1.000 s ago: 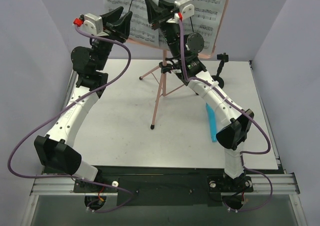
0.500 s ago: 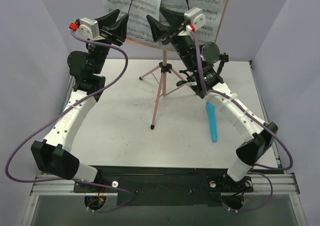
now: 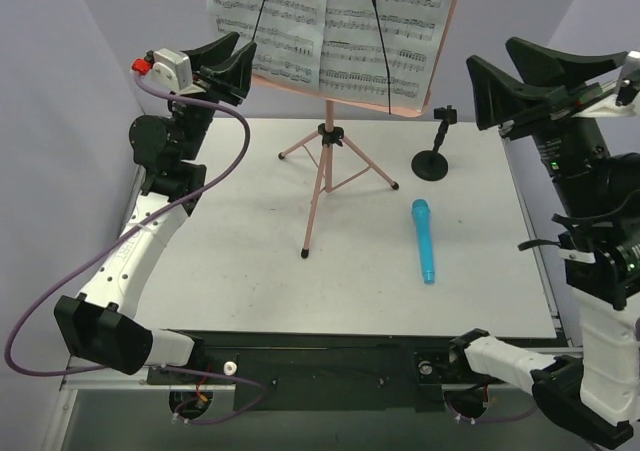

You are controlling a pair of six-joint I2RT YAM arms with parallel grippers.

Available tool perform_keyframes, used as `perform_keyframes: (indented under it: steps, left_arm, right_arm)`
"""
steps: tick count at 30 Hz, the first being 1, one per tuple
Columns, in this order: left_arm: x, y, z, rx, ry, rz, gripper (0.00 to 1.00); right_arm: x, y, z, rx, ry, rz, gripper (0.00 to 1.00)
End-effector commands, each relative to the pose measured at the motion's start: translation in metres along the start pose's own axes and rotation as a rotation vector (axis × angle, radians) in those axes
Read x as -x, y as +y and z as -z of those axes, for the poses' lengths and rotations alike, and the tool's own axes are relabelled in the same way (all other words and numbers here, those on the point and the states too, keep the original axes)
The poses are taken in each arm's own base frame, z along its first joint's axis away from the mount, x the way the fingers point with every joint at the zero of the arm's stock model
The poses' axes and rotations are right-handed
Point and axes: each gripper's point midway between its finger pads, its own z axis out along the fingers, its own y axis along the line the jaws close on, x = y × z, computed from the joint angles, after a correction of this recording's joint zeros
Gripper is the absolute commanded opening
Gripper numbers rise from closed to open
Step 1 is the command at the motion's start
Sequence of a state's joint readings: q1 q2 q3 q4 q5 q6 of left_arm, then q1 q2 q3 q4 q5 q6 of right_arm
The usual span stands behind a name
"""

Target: Set up the instrument practice props

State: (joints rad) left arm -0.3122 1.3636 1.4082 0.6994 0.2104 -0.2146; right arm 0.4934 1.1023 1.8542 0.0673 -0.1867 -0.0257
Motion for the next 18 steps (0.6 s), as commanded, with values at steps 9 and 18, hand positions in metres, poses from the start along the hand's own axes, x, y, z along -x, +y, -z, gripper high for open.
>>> perform_keyframes:
  steps: [9, 18]
  left_arm:
    - [0.006, -0.011, 0.014, -0.042, 0.019, 0.014, 0.49]
    - [0.0, -0.016, 0.013, -0.068, 0.027, 0.048, 0.49]
  right_arm:
    - [-0.099, -0.012, 0.025, 0.192, 0.384, -0.363, 0.59]
    - [-0.096, -0.042, -0.005, 0.182, 0.301, -0.518, 0.52]
